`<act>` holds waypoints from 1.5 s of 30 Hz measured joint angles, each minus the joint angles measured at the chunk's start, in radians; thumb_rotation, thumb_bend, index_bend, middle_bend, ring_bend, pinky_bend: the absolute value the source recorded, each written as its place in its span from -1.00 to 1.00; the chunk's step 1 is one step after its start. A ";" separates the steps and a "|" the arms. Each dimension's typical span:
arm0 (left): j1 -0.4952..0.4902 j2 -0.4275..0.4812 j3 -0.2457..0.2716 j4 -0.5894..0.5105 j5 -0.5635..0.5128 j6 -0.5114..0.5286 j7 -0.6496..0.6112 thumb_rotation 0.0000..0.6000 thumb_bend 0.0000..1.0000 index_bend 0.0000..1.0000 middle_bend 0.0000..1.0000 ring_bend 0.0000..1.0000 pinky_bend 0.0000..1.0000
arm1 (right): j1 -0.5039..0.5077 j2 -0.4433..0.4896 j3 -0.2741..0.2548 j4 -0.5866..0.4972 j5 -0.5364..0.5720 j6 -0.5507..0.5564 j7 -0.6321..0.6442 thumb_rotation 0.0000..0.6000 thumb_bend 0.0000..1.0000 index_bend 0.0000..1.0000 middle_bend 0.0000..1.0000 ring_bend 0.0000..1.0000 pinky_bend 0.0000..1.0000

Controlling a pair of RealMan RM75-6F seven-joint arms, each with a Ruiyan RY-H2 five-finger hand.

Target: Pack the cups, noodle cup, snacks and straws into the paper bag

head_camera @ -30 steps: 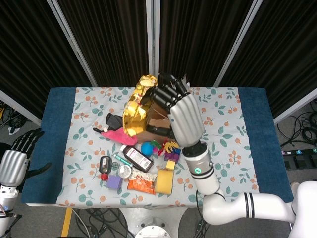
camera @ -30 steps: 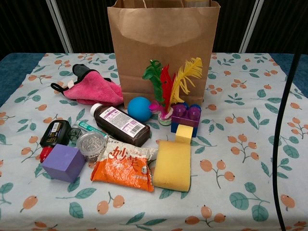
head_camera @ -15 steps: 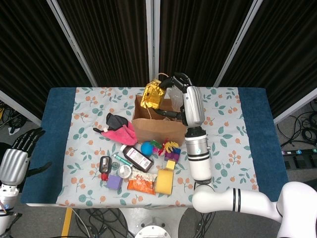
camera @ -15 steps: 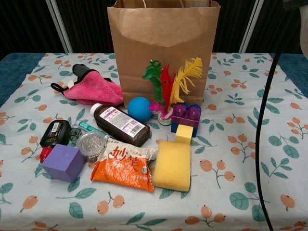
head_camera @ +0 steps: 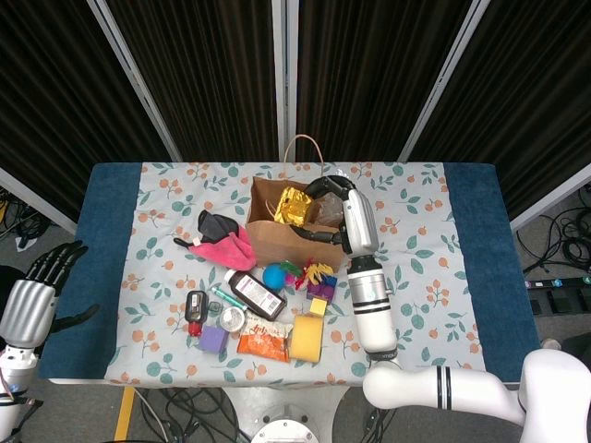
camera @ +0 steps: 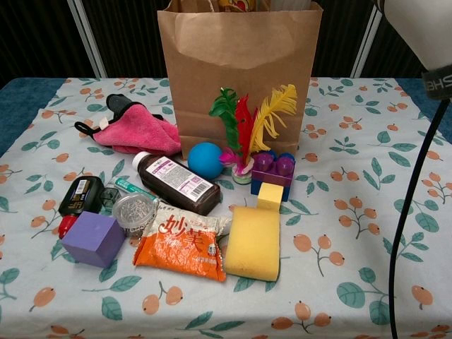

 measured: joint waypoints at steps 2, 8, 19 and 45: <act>0.001 0.000 0.001 -0.002 0.002 0.002 0.003 1.00 -0.79 -0.65 -0.57 -0.70 -0.58 | -0.001 -0.004 0.002 -0.002 0.001 -0.001 0.007 1.00 -0.64 0.35 0.10 -0.14 -0.61; 0.002 0.004 0.001 -0.002 -0.002 0.001 0.003 1.00 -0.79 -0.64 -0.57 -0.70 -0.58 | 0.000 -0.014 0.029 -0.001 0.025 -0.004 0.020 1.00 -0.63 0.33 0.08 -0.14 -0.61; 0.004 0.003 0.001 0.008 -0.010 -0.005 -0.005 1.00 -0.79 -0.64 -0.57 -0.70 -0.58 | -0.003 -0.023 0.064 0.067 0.097 -0.055 0.071 1.00 -0.70 0.19 -0.01 -0.24 -0.67; -0.008 0.006 0.000 -0.016 0.002 -0.011 0.015 1.00 -0.79 -0.64 -0.57 -0.70 -0.58 | -0.040 0.156 -0.008 -0.038 -0.308 -0.117 0.198 1.00 -1.00 -1.00 -0.84 -1.00 -1.00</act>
